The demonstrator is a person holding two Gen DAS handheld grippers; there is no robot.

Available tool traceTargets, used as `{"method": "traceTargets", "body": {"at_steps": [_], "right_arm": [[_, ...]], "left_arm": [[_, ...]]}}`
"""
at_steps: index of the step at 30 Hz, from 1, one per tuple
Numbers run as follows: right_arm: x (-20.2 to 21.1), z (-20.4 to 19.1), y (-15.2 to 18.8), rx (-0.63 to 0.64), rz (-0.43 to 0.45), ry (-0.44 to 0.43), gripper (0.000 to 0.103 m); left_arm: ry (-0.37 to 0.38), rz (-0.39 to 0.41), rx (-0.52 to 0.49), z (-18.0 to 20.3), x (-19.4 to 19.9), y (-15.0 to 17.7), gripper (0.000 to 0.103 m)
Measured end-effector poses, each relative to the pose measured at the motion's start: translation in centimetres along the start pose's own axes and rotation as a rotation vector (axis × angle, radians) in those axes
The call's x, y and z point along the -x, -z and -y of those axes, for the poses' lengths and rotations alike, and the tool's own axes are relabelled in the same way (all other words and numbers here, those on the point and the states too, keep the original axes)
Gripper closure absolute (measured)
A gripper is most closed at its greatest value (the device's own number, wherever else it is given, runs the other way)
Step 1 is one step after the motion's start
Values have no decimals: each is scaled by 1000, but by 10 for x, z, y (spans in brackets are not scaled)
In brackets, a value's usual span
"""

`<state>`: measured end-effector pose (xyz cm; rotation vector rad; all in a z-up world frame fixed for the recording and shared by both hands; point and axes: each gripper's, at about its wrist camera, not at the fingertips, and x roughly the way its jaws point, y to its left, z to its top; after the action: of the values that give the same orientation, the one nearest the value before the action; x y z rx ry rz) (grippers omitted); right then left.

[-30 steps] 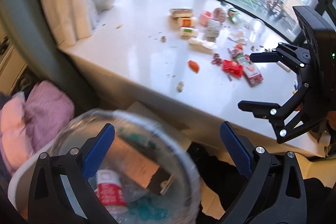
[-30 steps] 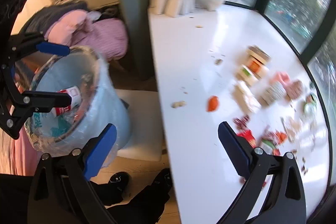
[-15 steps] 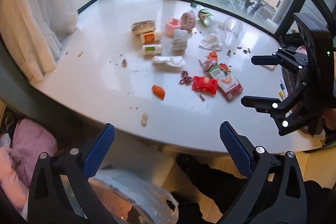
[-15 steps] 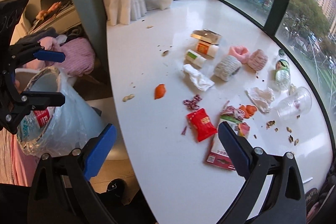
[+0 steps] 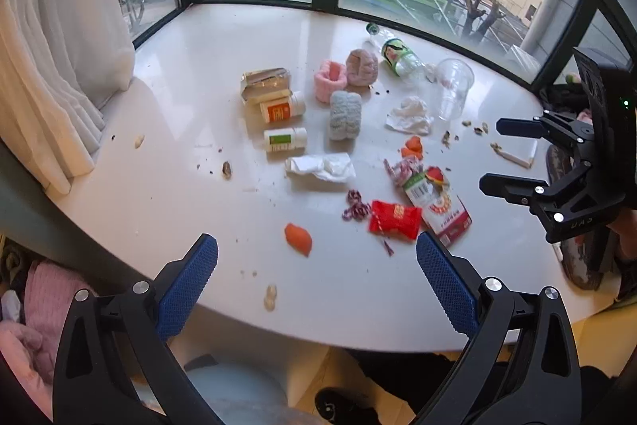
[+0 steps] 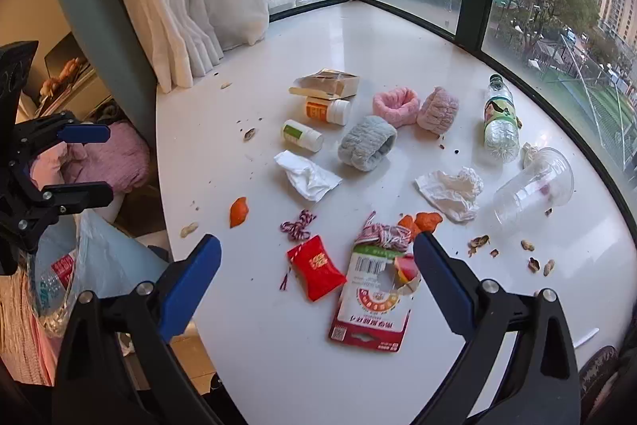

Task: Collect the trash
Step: 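Move both tools away from the wastebasket back toward the sill, then grasp the white pill bottle with the left gripper while the right gripper grasps the grey fuzzy hair tie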

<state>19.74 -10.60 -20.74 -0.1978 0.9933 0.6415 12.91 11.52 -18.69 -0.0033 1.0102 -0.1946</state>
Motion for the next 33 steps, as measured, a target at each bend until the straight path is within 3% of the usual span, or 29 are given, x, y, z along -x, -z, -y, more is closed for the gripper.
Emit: {"method": "traceTargets", "body": {"at_steps": [6, 16, 33], "right_arm": [[-21, 24, -18, 0, 1, -22, 9], [-63, 60, -40, -72, -1, -112, 9], [-143, 109, -62, -160, -107, -243, 9]], "left_arm": [[24, 31, 9, -1, -29, -24, 6], [-7, -16, 15, -11, -97, -59, 6], [-56, -132, 36, -37, -188, -92, 6]]}}
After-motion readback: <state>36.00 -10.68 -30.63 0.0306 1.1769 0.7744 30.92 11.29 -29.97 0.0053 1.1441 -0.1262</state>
